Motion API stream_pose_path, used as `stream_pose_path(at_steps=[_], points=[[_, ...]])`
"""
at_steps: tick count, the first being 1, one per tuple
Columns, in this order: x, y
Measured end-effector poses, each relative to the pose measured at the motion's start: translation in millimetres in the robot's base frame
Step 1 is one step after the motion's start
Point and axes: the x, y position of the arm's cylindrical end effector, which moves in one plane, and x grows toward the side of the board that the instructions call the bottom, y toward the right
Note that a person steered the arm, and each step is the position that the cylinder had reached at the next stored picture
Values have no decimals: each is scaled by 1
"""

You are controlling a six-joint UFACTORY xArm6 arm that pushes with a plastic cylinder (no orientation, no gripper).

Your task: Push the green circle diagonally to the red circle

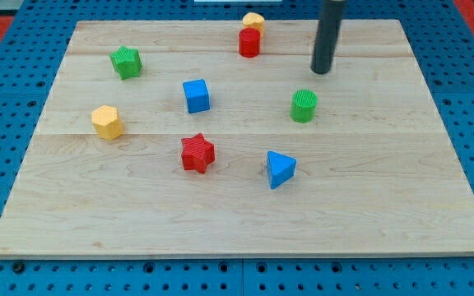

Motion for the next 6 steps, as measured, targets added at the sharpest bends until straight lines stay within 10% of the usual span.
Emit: stream_pose_path(at_steps=[3,6], points=[[102,-30],[47,-70]])
